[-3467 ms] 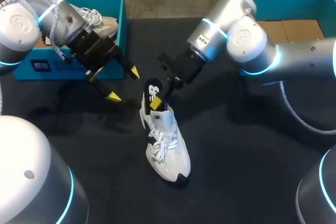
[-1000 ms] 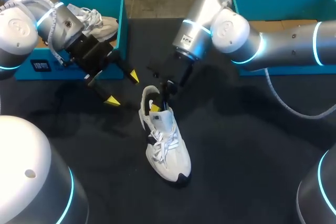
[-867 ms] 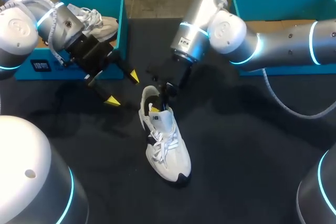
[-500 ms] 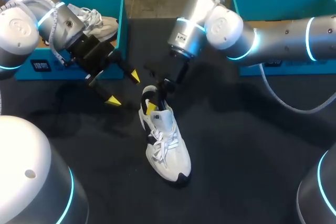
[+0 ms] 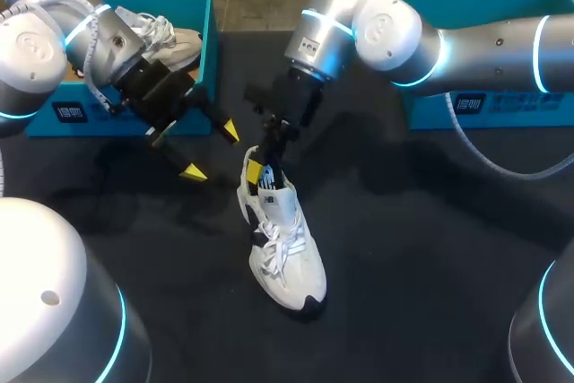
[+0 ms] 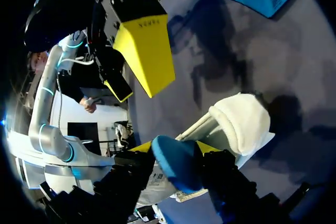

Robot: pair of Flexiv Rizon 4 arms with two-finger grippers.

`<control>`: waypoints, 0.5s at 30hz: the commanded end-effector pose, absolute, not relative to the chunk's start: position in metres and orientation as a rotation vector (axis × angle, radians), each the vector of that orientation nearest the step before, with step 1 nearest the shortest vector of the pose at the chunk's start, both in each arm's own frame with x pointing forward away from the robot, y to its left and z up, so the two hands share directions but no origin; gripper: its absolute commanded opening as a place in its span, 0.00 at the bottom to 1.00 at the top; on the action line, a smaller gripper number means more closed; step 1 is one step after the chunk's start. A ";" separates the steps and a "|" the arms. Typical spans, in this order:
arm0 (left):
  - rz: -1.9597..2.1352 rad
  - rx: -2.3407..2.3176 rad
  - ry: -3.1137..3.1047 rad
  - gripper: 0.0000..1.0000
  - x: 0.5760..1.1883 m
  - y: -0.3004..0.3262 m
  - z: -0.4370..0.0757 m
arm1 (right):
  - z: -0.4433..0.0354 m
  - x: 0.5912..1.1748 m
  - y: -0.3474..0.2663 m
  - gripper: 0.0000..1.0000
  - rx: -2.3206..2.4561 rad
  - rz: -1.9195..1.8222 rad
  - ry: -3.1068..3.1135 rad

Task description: Take the shoe out of the shoebox, open the shoe tongue, remove and reinsert the insole, then place the shoe into the shoebox

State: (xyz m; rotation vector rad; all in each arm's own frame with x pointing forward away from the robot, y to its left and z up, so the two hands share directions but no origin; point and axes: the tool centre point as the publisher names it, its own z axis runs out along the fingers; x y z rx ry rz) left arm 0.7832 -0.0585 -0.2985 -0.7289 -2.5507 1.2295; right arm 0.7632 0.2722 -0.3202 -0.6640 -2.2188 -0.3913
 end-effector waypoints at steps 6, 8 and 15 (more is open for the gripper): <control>1.236 -0.721 -2.540 1.00 0.783 -0.055 -0.301 | -0.313 0.770 0.263 0.69 -0.718 -0.510 -2.242; 1.237 -0.722 -2.539 1.00 0.783 -0.055 -0.301 | -0.315 0.771 0.262 0.67 -0.737 -0.544 -2.237; 1.243 -0.723 -2.534 1.00 0.783 -0.054 -0.301 | -0.320 0.767 0.262 0.62 -0.782 -0.597 -2.218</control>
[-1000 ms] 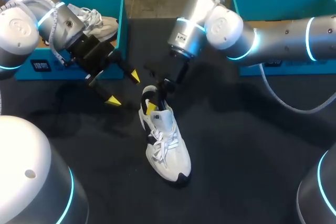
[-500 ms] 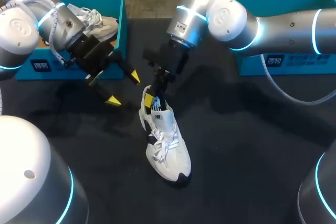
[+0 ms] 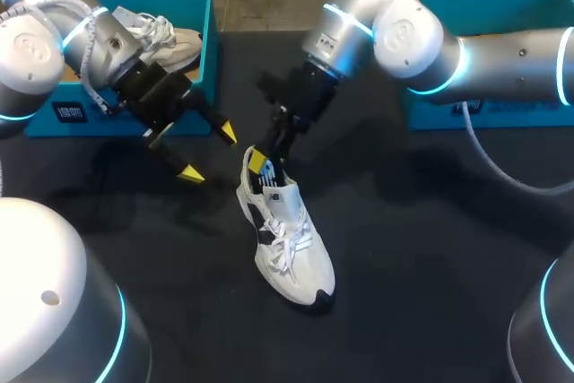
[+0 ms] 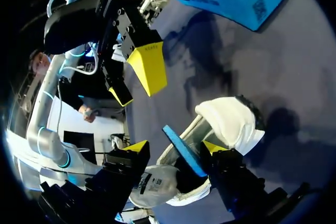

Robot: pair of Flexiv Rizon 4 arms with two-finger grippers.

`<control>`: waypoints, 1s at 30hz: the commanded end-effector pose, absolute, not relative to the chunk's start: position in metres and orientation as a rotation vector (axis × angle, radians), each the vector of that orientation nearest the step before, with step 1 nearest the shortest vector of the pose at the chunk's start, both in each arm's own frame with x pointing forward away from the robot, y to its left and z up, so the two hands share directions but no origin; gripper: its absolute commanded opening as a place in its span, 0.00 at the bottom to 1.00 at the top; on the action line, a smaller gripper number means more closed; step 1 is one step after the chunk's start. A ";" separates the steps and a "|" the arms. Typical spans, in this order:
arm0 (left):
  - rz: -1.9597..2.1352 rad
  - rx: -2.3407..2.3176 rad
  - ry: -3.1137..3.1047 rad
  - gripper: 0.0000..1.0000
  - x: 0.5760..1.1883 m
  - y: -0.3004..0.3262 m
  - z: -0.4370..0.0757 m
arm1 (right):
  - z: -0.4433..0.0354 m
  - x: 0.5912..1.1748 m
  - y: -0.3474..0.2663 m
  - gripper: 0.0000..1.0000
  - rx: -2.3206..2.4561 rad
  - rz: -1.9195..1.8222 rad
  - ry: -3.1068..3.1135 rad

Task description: Take the shoe out of the shoebox, open the shoe tongue, remove and reinsert the insole, then place the shoe into the shoebox

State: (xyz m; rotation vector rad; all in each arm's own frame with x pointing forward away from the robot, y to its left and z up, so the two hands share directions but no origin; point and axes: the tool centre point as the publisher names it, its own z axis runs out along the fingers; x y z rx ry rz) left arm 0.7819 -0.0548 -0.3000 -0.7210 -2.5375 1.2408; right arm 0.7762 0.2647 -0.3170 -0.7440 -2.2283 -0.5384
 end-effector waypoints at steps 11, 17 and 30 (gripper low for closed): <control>1.246 -0.730 -2.527 1.00 0.785 -0.052 -0.301 | -0.333 0.761 0.257 0.38 -0.883 -0.705 -2.175; 1.251 -0.729 -2.520 1.00 0.786 -0.052 -0.301 | -0.328 0.767 0.261 0.47 -0.868 -0.680 -2.190; 1.259 -0.748 -2.519 1.00 0.787 -0.049 -0.301 | -0.297 0.779 0.257 0.99 -0.886 -0.676 -2.280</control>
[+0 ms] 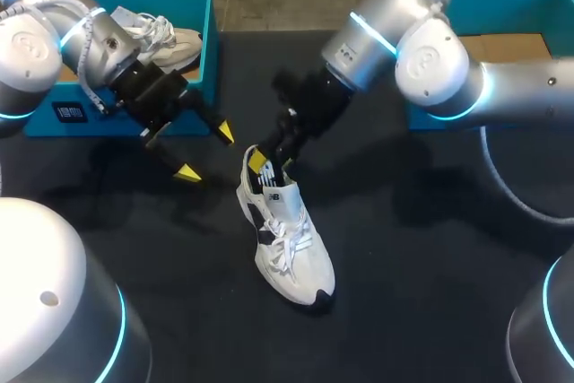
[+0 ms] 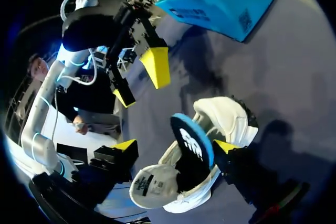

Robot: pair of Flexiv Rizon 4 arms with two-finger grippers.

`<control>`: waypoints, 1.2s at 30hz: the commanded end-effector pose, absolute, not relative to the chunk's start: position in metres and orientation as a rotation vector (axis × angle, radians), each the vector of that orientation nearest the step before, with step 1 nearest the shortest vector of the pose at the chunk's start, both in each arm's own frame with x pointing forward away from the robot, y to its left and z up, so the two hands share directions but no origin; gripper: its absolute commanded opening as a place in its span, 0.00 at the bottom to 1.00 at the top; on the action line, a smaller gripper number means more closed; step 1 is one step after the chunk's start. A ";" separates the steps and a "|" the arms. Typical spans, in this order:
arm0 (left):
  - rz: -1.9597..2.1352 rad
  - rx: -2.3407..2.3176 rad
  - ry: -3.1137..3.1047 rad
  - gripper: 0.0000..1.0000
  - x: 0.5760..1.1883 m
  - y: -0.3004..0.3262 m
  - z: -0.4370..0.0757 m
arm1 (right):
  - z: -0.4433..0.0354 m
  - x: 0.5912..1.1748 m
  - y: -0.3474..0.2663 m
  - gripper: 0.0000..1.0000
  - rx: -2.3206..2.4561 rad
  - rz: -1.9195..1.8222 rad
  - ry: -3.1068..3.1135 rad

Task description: Take the shoe out of the shoebox, open the shoe tongue, remove and reinsert the insole, then place the shoe into the shoebox

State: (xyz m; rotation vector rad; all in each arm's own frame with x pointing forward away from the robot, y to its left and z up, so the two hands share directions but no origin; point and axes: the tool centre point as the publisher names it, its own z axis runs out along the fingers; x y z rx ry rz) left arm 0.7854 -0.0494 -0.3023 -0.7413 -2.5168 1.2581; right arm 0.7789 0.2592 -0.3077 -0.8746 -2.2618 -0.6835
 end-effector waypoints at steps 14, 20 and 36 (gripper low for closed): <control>1.258 -0.711 -2.572 1.00 0.788 -0.039 -0.282 | -0.274 0.784 0.251 0.49 -1.056 -0.765 -2.354; 1.257 -0.704 -2.602 1.00 0.793 -0.030 -0.273 | -0.267 0.782 0.245 0.27 -1.147 -0.797 -2.392; 1.183 -0.678 -2.641 1.00 0.804 -0.002 -0.256 | -0.259 0.771 0.242 0.00 -1.273 -0.831 -2.447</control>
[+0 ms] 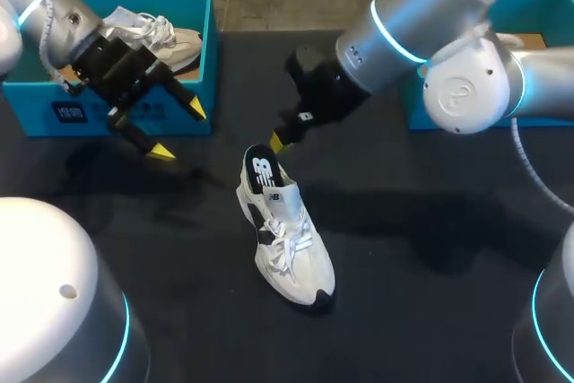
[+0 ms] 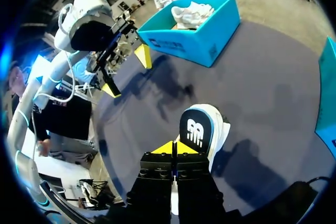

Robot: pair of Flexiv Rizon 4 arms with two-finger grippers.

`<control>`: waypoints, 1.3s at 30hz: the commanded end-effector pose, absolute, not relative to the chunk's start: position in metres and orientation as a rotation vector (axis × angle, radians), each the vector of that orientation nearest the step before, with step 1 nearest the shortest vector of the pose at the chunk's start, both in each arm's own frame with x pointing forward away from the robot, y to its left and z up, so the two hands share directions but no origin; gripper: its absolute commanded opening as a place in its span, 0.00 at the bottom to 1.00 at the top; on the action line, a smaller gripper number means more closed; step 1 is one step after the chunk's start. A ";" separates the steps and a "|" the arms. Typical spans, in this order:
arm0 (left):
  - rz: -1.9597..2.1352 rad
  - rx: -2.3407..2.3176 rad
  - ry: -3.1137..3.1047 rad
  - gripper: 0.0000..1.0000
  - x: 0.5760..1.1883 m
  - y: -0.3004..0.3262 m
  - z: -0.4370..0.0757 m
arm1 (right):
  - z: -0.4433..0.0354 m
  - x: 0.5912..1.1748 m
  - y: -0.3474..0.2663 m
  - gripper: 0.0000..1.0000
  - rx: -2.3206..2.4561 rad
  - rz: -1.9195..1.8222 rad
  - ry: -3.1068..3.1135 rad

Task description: Take the shoe out of the shoebox, open the shoe tongue, remove and reinsert the insole, then place the shoe into the shoebox

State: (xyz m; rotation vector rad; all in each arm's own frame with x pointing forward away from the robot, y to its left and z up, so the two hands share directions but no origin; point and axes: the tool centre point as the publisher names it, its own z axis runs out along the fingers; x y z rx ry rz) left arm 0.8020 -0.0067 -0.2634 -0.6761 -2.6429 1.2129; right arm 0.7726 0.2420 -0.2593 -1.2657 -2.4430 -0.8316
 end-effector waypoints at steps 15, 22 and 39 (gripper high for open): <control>1.130 -0.658 -2.733 1.00 0.819 0.035 -0.226 | -0.266 0.771 0.246 0.00 -1.414 -0.773 -2.513; 1.139 -0.633 -2.745 1.00 0.830 0.042 -0.223 | -0.275 0.766 0.254 0.00 -1.625 -0.639 -2.634; 1.136 -0.601 -2.768 1.00 0.846 0.058 -0.218 | -0.311 0.761 0.273 0.00 -1.715 -0.456 -2.658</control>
